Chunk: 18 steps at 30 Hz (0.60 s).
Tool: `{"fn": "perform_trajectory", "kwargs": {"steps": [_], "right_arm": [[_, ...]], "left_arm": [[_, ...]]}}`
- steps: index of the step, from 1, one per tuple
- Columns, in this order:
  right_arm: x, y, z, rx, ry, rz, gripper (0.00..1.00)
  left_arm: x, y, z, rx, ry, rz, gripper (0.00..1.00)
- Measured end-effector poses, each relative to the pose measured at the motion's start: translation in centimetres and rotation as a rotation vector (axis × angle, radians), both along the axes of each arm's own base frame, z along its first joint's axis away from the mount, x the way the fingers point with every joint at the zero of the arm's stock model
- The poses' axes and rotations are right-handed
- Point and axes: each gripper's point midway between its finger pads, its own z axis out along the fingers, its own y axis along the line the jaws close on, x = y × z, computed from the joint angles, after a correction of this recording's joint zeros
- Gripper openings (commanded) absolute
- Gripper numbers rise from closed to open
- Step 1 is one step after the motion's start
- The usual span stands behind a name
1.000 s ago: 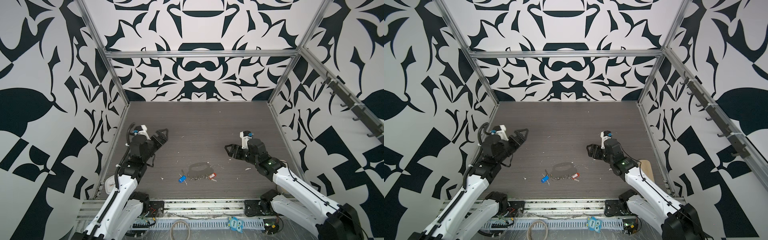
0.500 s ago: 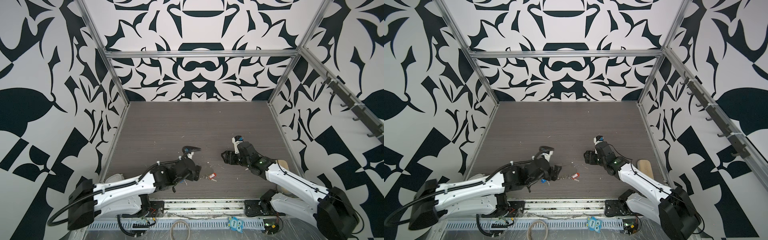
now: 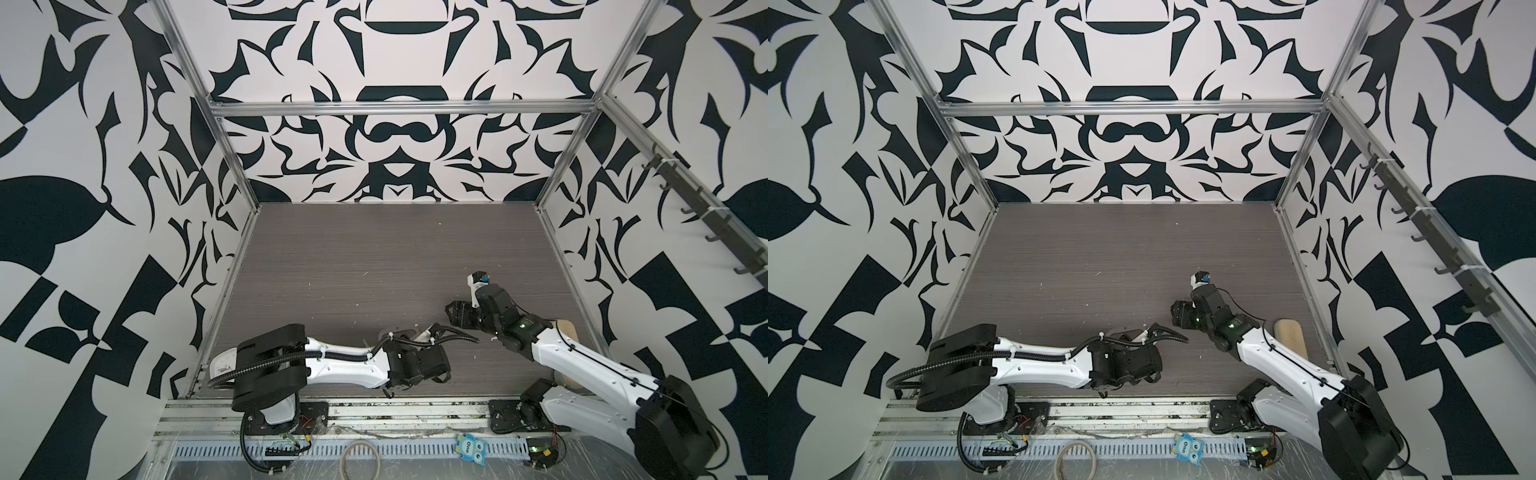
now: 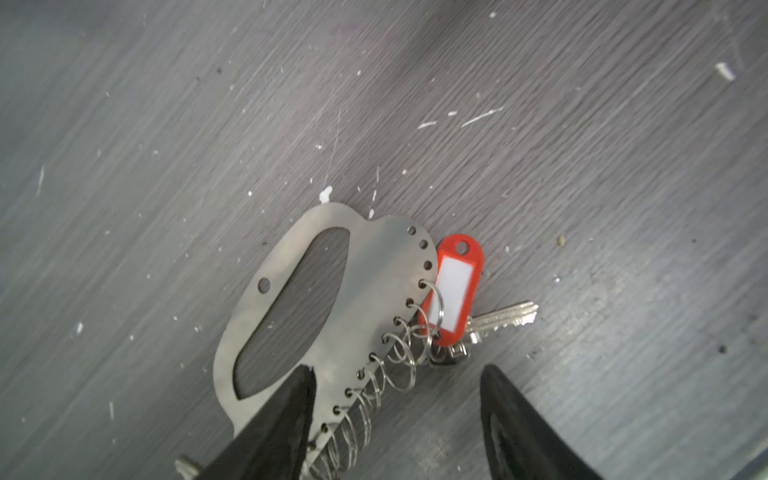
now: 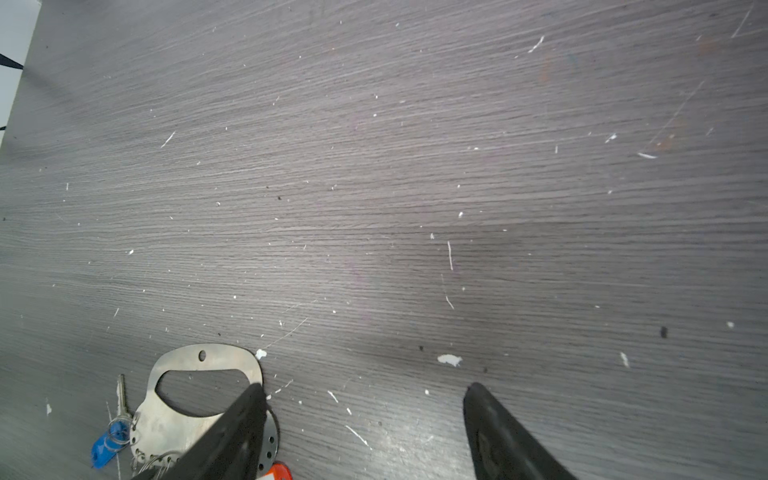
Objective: Remove the keys from the keyring
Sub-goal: 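Grasp the edge of the metal keyring plate with the left gripper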
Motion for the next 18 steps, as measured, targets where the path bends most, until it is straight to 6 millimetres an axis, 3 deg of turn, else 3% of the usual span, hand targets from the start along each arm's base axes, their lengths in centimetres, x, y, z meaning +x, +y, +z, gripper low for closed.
{"fn": "perform_trajectory", "kwargs": {"steps": [7, 14, 18], "right_arm": [[0.0, -0.2, 0.2, -0.003, -0.011, -0.008, 0.77], [0.0, -0.2, 0.2, -0.003, -0.011, -0.008, 0.77], [0.0, -0.2, 0.2, -0.003, -0.011, -0.008, 0.77]], "left_arm": [[-0.4, -1.1, -0.2, -0.056, 0.064, -0.038, 0.65], [0.6, 0.1, -1.2, -0.045, 0.09, -0.005, 0.57], [1.3, 1.1, -1.5, -0.042, 0.096, 0.029, 0.62]]}}
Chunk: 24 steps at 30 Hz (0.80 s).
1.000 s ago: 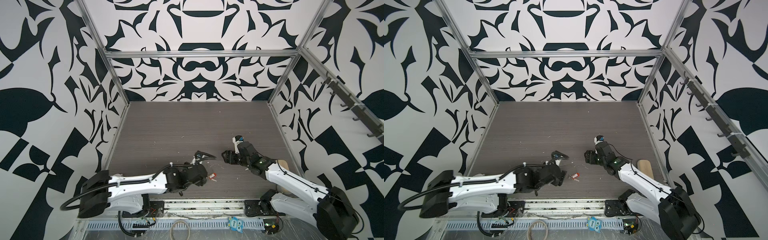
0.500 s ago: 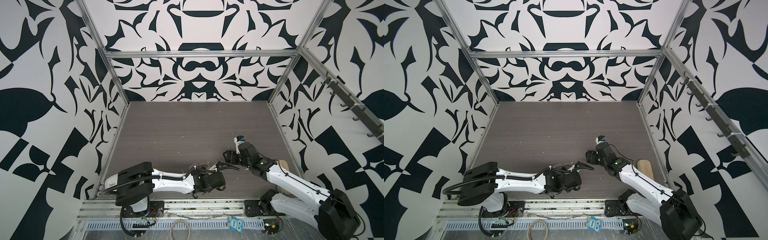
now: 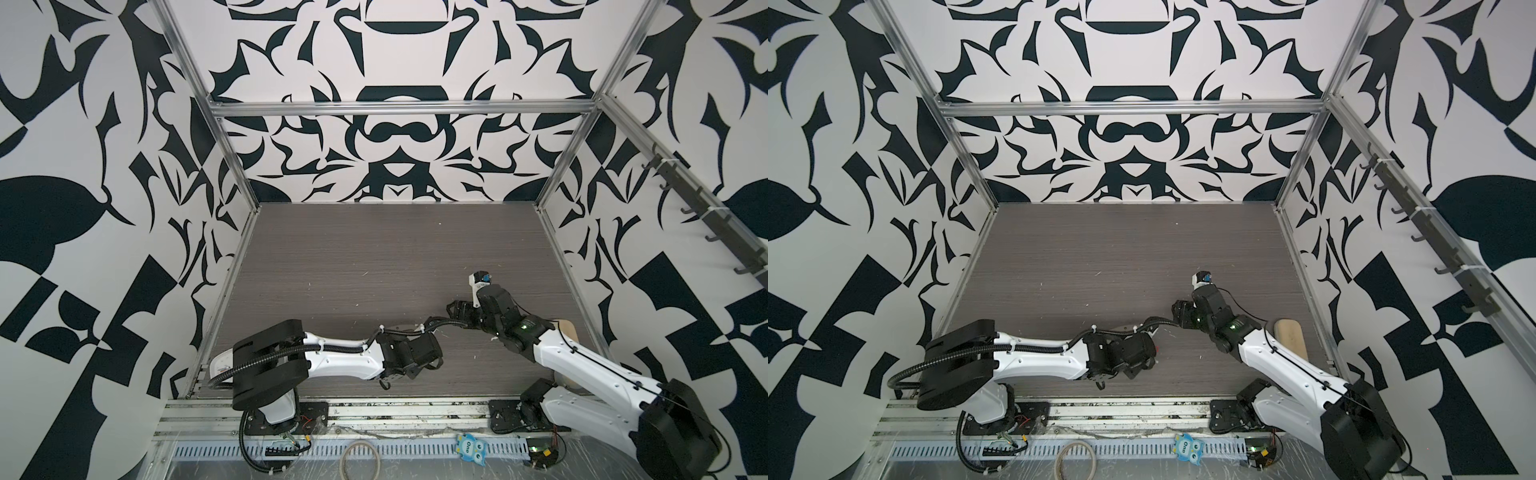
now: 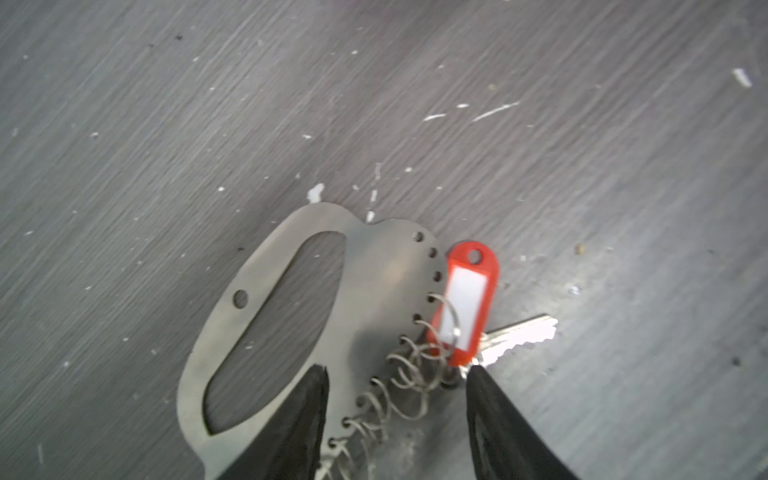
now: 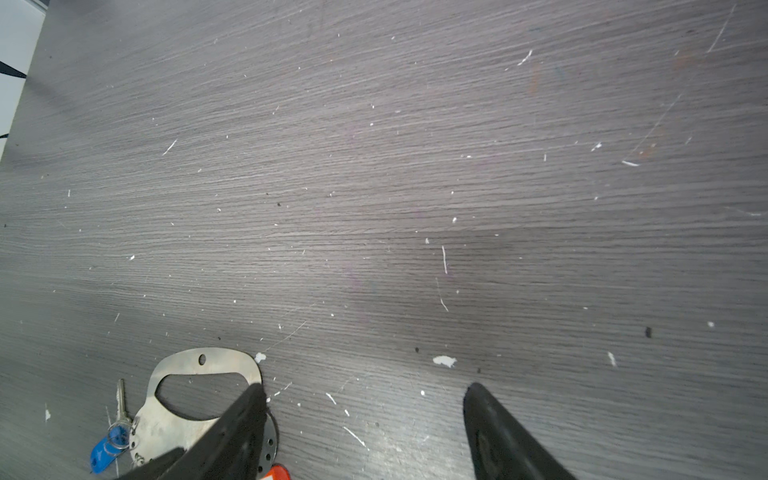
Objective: Remove the keys from the keyring
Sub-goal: 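Grasp the edge of the metal keyring plate with the left gripper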
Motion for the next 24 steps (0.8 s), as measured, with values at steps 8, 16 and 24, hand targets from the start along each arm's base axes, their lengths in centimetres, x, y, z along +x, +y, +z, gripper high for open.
{"fn": "perform_trajectory", "kwargs": {"steps": [8, 16, 24], "right_arm": [[0.0, 0.0, -0.1, -0.001, 0.003, 0.001, 0.77], [-0.1, 0.1, -0.8, -0.011, 0.025, 0.004, 0.77], [-0.1, 0.1, -0.7, -0.007, 0.026, 0.004, 0.77]], "left_arm": [[-1.0, 1.3, 1.2, -0.073, 0.044, 0.006, 0.67], [-1.7, 1.1, 0.1, -0.074, 0.085, -0.016, 0.62], [-1.4, 1.3, -1.4, -0.03, 0.075, -0.016, 0.37]]}}
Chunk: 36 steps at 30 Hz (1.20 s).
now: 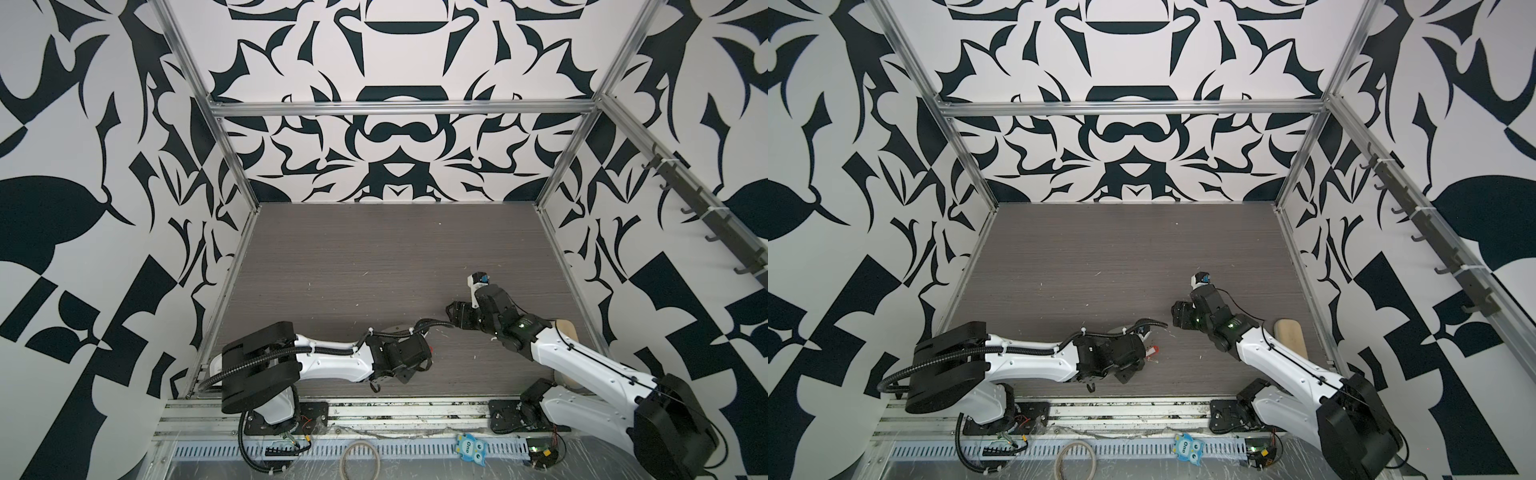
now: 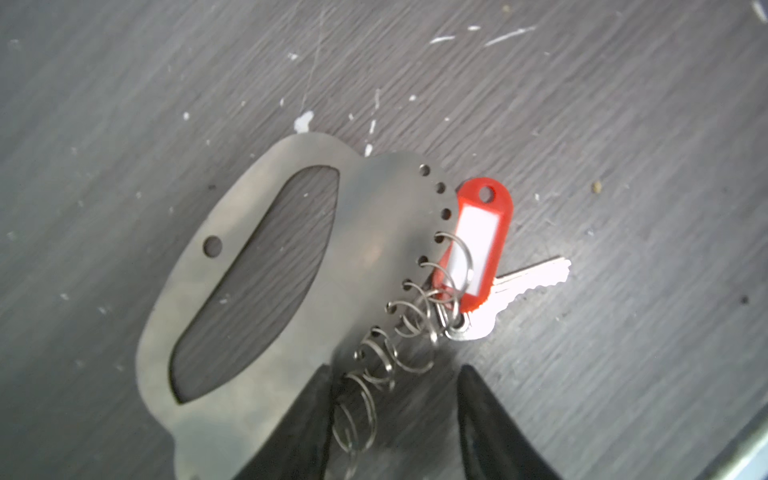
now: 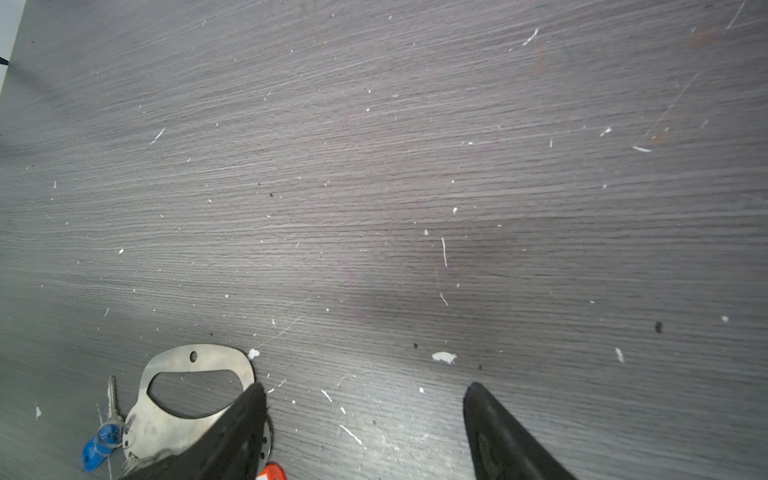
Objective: Remove the keys from the keyring
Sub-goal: 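Grasp the edge of the metal keyring plate with the left gripper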
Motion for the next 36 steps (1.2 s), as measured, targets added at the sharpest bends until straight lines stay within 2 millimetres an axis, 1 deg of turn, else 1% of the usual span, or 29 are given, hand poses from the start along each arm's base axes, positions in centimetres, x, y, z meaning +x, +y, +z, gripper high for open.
{"fn": "perform_trajectory", "kwargs": {"steps": [2, 7, 12, 17, 22, 29, 32, 36], "right_arm": [[0.0, 0.0, 0.1, 0.001, -0.001, 0.0, 0.77], [0.0, 0.1, 0.1, 0.006, -0.002, 0.002, 0.77], [-0.1, 0.2, 0.5, 0.019, -0.009, 0.007, 0.78], [-0.1, 0.7, 1.3, 0.05, -0.029, 0.026, 0.78], [-0.1, 1.4, 2.9, 0.095, -0.077, 0.059, 0.78], [-0.6, 2.7, 3.5, 0.142, -0.085, 0.14, 0.78], [-1.1, 3.9, 4.1, 0.195, -0.102, 0.202, 0.78], [-1.7, 5.2, 5.2, 0.263, -0.127, 0.275, 0.78]], "left_arm": [[0.1, -0.1, 0.0, -0.001, -0.007, 0.0, 0.32], [0.4, -0.1, 0.1, -0.003, -0.024, 0.007, 0.13], [0.9, -0.4, 1.1, -0.027, -0.052, 0.018, 0.0], [0.9, -0.3, 2.1, -0.05, -0.057, 0.021, 0.0], [1.0, -0.5, 4.2, -0.113, -0.075, 0.029, 0.0], [1.2, 0.5, 6.2, -0.158, -0.087, 0.076, 0.0], [1.4, 1.0, 7.7, -0.194, -0.094, 0.1, 0.0], [1.9, 2.0, 10.6, -0.264, -0.119, 0.138, 0.0]]}}
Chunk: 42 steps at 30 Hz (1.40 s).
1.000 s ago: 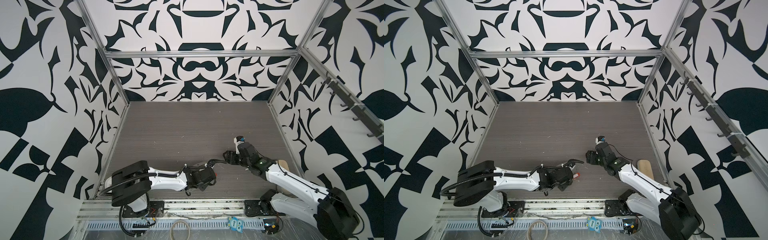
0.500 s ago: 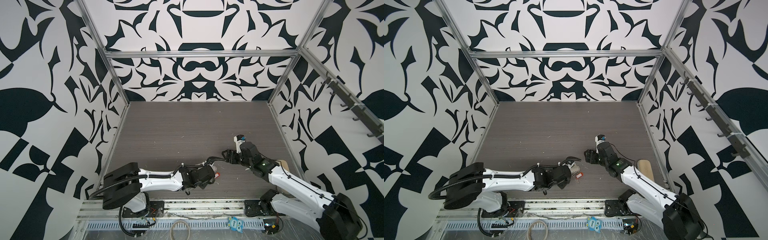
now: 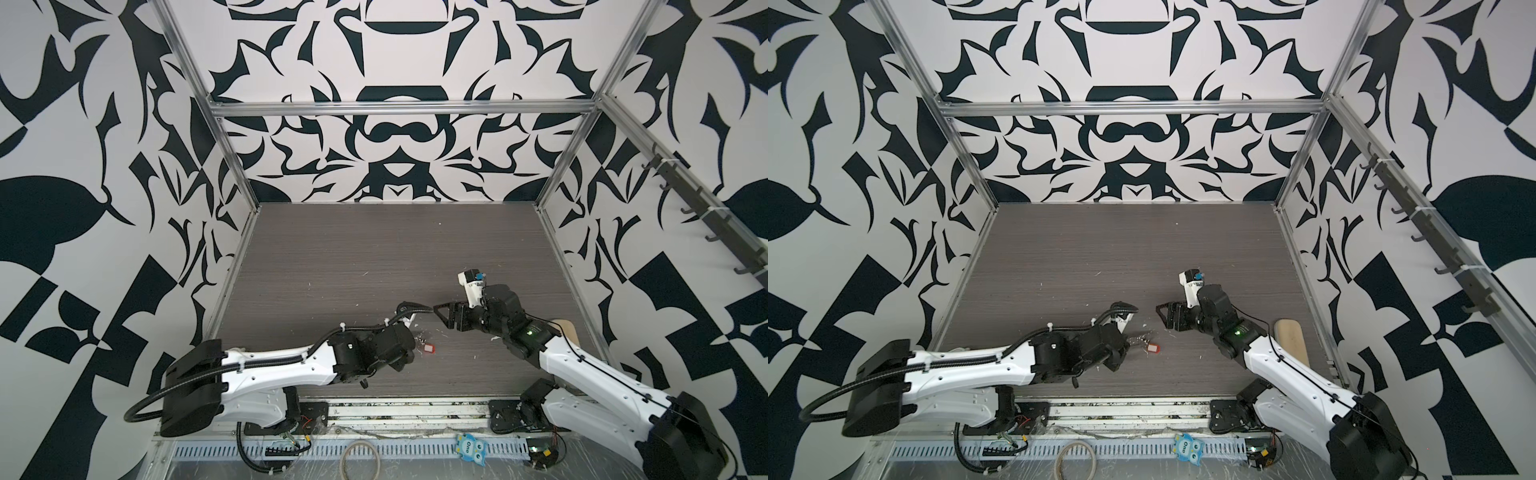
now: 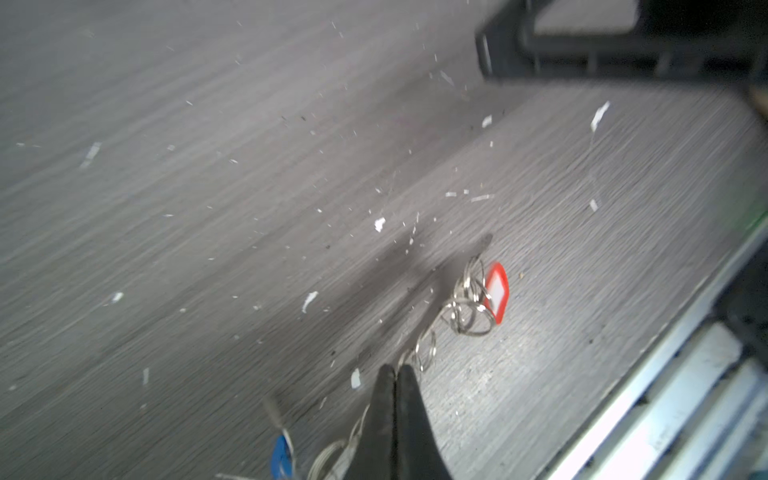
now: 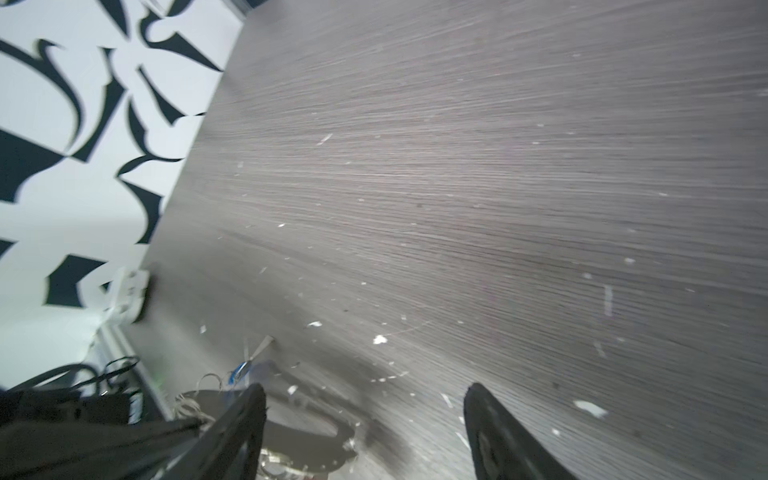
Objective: Remove the keys from the keyring
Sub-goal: 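Grasp the edge of the metal keyring plate with the left gripper, then lift the plate with the left gripper while the right gripper approaches it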
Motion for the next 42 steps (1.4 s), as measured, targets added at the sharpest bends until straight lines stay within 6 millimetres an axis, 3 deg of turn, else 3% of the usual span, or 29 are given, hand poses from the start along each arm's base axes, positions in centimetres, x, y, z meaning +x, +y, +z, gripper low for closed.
{"fn": "perform_trajectory", "kwargs": {"steps": [3, 10, 16, 23, 26, 30, 36, 42], "right_arm": [[-0.2, 0.8, 1.2, 0.049, -0.032, 0.042, 0.78], [-0.6, 2.0, 4.1, 0.153, -0.121, 0.105, 0.8], [-1.1, 3.1, 5.6, 0.207, -0.151, 0.179, 0.8], [-0.4, 4.2, 6.5, 0.185, -0.125, 0.178, 0.74], [0.2, 4.2, 7.2, 0.193, -0.104, 0.107, 0.68], [0.3, 4.3, 7.4, 0.217, -0.038, -0.016, 0.67], [-1.3, 6.8, 7.8, 0.297, 0.081, -0.115, 0.69], [-1.7, 9.8, 5.8, 0.369, 0.218, -0.201, 0.71]], "left_arm": [[0.4, 0.7, 2.0, -0.05, -0.029, 0.03, 0.0], [1.3, 2.5, 4.2, -0.081, -0.062, 0.105, 0.0], [1.9, 2.5, 7.0, -0.118, -0.084, 0.14, 0.0], [2.0, 3.2, 7.3, -0.098, -0.083, 0.17, 0.0], [2.3, 3.6, 7.9, -0.096, -0.093, 0.201, 0.0], [3.1, 4.2, 8.9, -0.11, -0.124, 0.264, 0.0], [4.2, 5.2, 9.3, -0.103, -0.181, 0.348, 0.0], [5.0, 4.9, 8.8, -0.073, -0.216, 0.379, 0.0]]}}
